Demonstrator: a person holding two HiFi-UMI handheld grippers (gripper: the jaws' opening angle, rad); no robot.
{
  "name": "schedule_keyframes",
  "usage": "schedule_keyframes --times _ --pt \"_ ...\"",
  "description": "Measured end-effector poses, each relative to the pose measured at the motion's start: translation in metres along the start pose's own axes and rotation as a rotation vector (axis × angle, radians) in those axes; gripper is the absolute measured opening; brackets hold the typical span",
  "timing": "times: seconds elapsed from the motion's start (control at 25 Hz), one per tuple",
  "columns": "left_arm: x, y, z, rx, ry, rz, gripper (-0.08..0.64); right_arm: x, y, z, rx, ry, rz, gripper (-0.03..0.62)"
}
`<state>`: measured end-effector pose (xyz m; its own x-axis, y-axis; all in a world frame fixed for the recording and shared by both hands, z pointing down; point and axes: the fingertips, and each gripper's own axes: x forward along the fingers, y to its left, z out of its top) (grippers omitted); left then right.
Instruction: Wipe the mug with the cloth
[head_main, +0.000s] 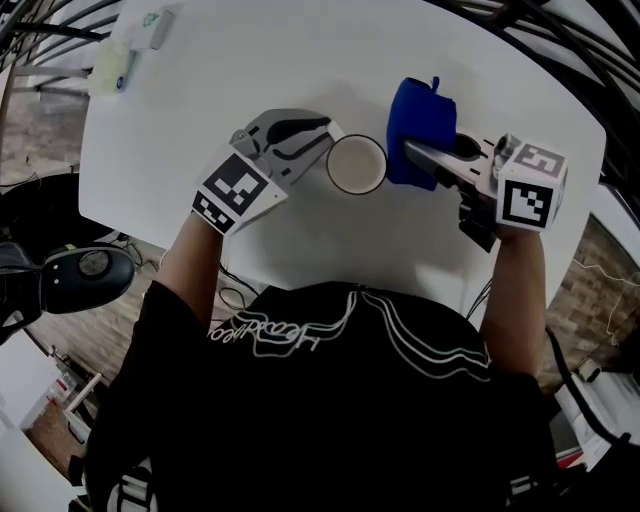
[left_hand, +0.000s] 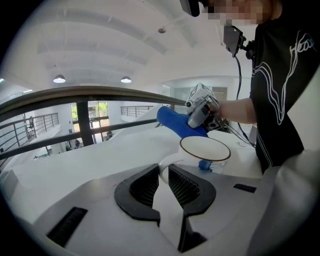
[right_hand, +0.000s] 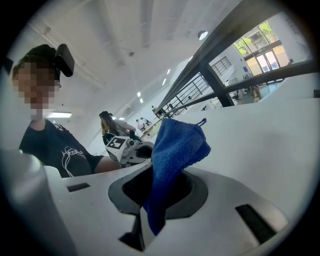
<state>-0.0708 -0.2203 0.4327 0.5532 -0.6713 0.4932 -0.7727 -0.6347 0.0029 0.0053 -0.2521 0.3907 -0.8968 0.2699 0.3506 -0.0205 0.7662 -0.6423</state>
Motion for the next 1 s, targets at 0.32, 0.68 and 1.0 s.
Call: schedule_keyframes --times 0.32,0.68,1.0 --pt "0.008 0.005 -0.004 -0.013 -0.013 -0.028 0.067 0.019 0.000 -0.002 -0.060 0.054 0.073 0.051" --pt "0.010 -0.010 0.008 -0.012 -0.018 -0.040 0.067 0.024 -0.001 -0.007 -0.108 0.121 0.096 0.051" --pt "0.006 0.000 0.004 -0.024 -0.013 -0.023 0.067 0.060 -0.019 -0.009 -0.093 0.196 0.075 0.051"
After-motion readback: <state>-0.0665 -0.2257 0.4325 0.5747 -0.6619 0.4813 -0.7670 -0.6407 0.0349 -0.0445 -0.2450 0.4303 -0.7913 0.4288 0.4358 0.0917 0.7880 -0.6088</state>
